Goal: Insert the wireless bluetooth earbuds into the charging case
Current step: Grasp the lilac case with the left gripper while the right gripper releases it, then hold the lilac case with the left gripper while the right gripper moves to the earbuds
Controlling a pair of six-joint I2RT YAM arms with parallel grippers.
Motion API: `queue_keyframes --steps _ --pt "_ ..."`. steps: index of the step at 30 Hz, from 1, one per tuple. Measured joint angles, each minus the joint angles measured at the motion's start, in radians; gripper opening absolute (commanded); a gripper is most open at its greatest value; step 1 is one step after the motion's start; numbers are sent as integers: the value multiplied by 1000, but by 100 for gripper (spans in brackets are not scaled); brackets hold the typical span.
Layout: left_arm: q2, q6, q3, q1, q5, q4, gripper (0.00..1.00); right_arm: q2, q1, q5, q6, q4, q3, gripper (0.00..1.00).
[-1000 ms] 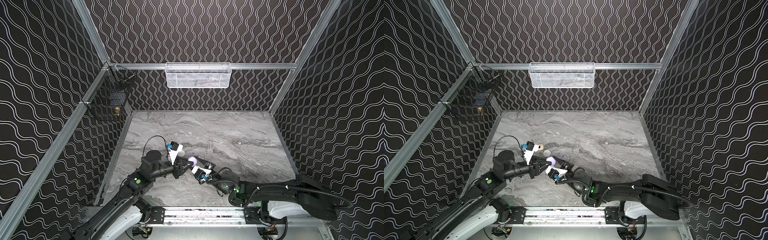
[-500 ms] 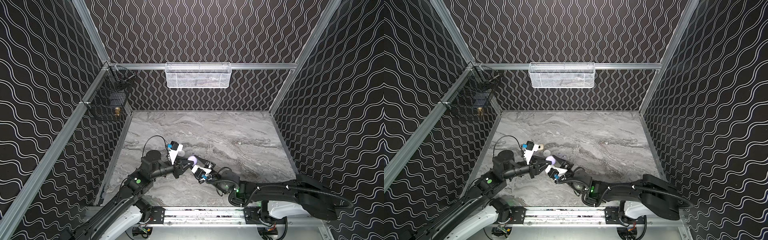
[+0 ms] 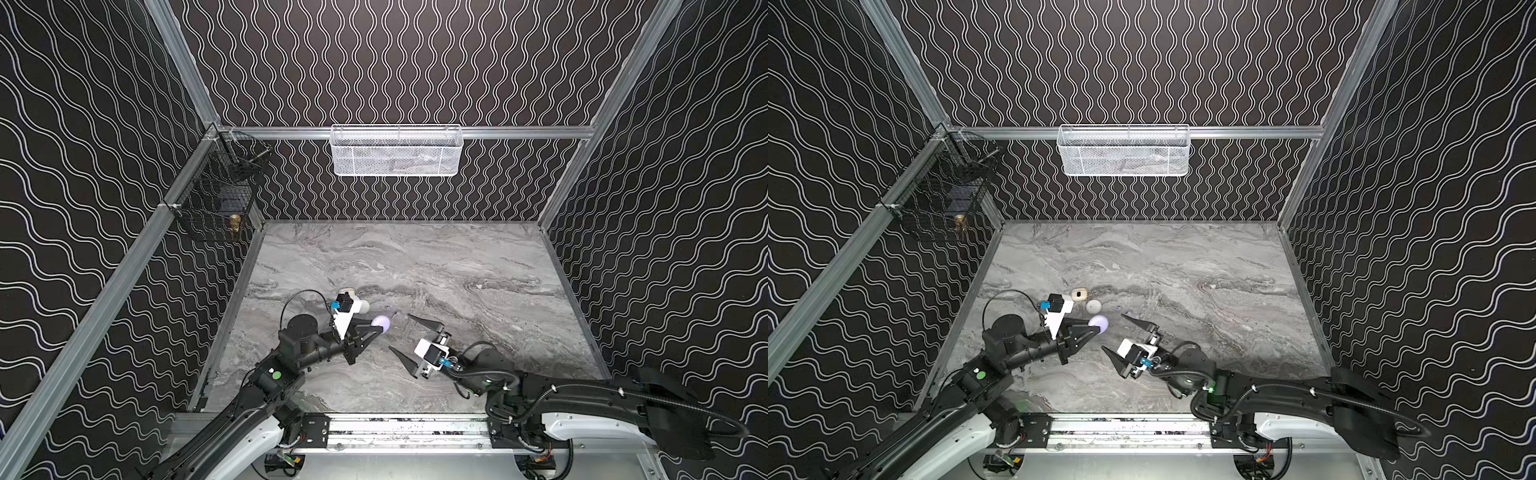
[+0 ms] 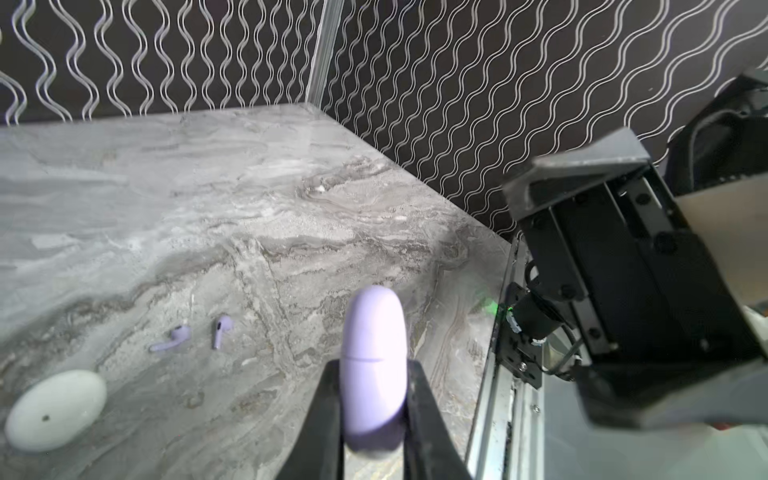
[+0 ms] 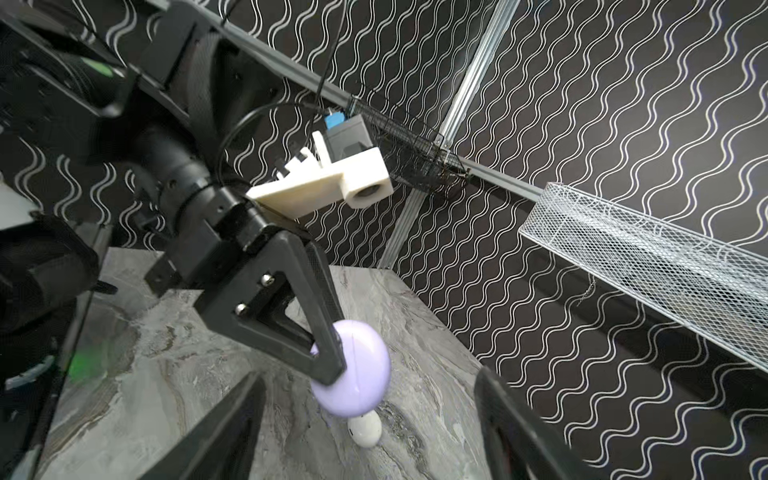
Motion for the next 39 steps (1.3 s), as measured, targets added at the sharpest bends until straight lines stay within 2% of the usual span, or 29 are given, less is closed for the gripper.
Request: queue_keyframes --steps 3,6,8,14,16,19,26,36,39 --pt "-17 37 -56 0 62 134 0 -79 0 -3 28 -6 -21 77" --pt "-10 29 -124 0 125 376 0 -136 -3 6 52 -13 -25 77" --pt "45 26 -135 0 171 546 0 -159 -9 8 66 -16 -32 76" --pt "273 37 -166 -5 195 817 0 -157 -17 11 112 -71 9 72" --pt "320 49 -188 -8 216 849 0 -134 -18 11 118 -90 35 72" --pt "346 68 -144 -21 237 853 0 -95 -20 16 119 -116 60 69" --pt "298 125 -131 -58 265 820 0 -41 -31 26 120 -134 71 67" --pt "305 140 -102 -92 237 780 0 -82 -88 -31 141 -156 72 62" --pt "304 147 -102 -98 277 763 0 -98 -102 11 145 -145 72 60"
